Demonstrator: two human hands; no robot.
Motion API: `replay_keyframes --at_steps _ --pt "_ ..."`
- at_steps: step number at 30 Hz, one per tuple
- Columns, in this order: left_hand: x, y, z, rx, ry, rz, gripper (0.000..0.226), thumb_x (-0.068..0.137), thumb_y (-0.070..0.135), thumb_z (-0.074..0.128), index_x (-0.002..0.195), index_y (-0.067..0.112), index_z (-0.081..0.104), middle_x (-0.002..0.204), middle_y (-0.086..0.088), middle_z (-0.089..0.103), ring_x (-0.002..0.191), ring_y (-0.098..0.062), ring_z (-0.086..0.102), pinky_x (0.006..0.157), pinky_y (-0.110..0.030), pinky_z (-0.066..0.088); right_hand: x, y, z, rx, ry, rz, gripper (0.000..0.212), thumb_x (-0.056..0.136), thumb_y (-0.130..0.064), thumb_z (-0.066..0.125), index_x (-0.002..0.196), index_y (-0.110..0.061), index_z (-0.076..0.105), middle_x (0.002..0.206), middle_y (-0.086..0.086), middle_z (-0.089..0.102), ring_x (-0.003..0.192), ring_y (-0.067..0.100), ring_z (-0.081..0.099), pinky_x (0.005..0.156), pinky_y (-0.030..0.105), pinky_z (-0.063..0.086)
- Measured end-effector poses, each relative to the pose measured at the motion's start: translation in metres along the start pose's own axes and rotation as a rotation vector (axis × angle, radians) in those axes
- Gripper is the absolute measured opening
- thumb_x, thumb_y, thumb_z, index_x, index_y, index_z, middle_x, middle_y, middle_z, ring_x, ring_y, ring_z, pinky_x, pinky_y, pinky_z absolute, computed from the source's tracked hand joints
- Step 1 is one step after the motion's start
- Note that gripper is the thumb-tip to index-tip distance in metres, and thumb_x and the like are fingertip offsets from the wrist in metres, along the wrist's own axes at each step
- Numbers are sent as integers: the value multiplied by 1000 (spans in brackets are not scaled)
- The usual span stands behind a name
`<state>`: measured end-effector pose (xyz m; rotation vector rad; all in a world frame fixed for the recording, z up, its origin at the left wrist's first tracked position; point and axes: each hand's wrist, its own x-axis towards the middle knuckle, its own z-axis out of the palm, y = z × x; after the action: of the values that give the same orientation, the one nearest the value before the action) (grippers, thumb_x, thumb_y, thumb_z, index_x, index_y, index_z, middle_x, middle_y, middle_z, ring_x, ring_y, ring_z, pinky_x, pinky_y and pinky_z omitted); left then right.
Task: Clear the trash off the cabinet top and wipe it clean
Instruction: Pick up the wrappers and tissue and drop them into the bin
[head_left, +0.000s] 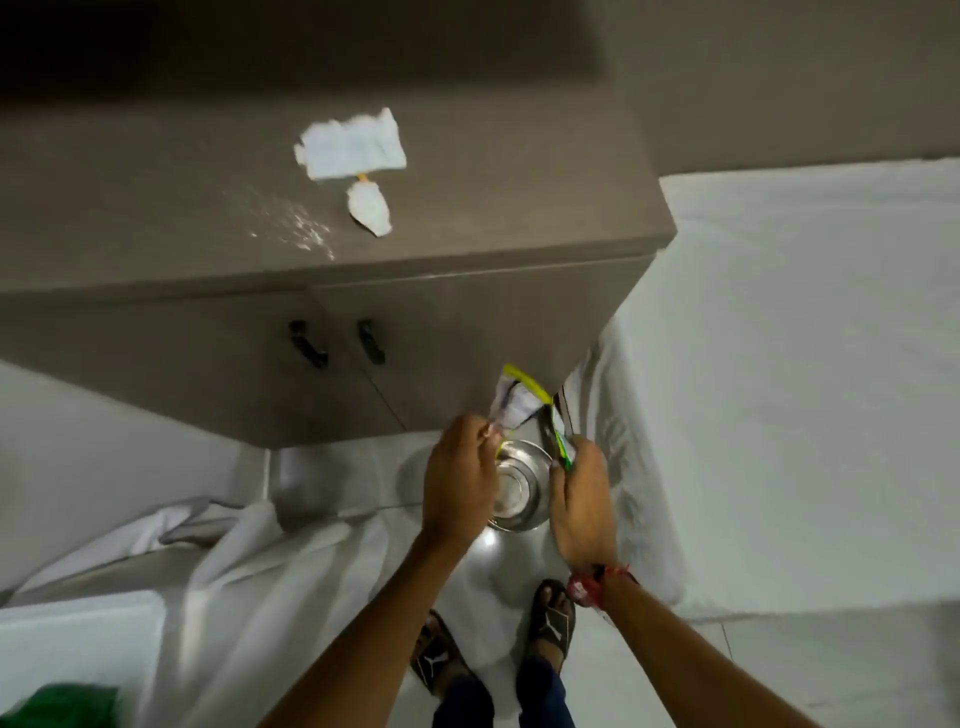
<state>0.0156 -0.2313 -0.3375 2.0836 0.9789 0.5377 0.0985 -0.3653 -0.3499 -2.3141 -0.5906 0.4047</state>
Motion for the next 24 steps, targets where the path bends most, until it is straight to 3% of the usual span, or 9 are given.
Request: replay_keyframes --at_steps 3,6,8,10,13,15,18,21,24 --pt "-14 -77 51 -303 -114 -549 24 92 28 67 73 15 63 63 1 57 62 -16 52 67 -32 43 4 71 45 196 -104 413 25 100 -25 53 122 -17 43 115 10 65 100 30 65 86 51 55" --pt "-22 -142 105 -352 -239 -749 29 77 33 72 74 4 68 62 -9 57 70 -19 54 73 -39 44 22 132 94 274 -190 658 31 101 -27 54 125 -11 44 119 18 66 99 38 68 66 41 58" --pt "-26 -178 147 -330 -300 -766 46 70 37 65 85 -6 70 72 -22 63 78 -25 58 78 -48 54 38 168 131 279 -259 671 38 101 -31 53 133 -14 43 122 15 64 102 37 67 63 38 58" --pt "-27 -201 182 -275 -321 -780 42 72 38 68 82 -2 70 80 -35 68 77 -32 66 83 -51 57 52 193 162 270 -301 663 43 100 -31 55 138 -16 43 124 13 63 106 37 66 79 49 59" --pt "-28 -230 230 -158 -332 -799 31 87 36 73 89 5 75 91 -25 76 92 -37 73 77 -34 53 64 225 203 263 -342 662 50 98 -31 58 142 -16 40 131 16 61 112 36 63 93 44 54" --pt "-26 -241 247 -124 -355 -796 27 91 35 70 95 9 75 101 -21 77 100 -34 71 83 -34 54 66 239 217 244 -383 648 62 98 -32 59 150 -17 30 139 16 56 117 36 61 88 36 52" --pt "-22 -249 247 -52 -327 -801 28 94 28 66 109 4 70 116 -20 73 111 -35 67 95 -38 53 61 246 218 203 -380 605 61 97 -30 60 149 -18 31 137 13 58 119 35 61 79 31 48" --pt "-13 -238 222 -72 -256 -757 25 94 20 63 113 5 68 113 -18 74 108 -35 68 89 -35 54 61 231 199 130 -369 464 50 97 -21 57 144 -16 40 136 13 58 119 33 60 88 35 49" --pt "5 -207 184 -76 -190 -568 20 93 9 59 110 5 69 105 -17 76 98 -36 71 88 -43 59 74 196 169 -56 -354 213 43 94 -13 50 137 -15 45 137 10 54 121 31 57 98 43 50"
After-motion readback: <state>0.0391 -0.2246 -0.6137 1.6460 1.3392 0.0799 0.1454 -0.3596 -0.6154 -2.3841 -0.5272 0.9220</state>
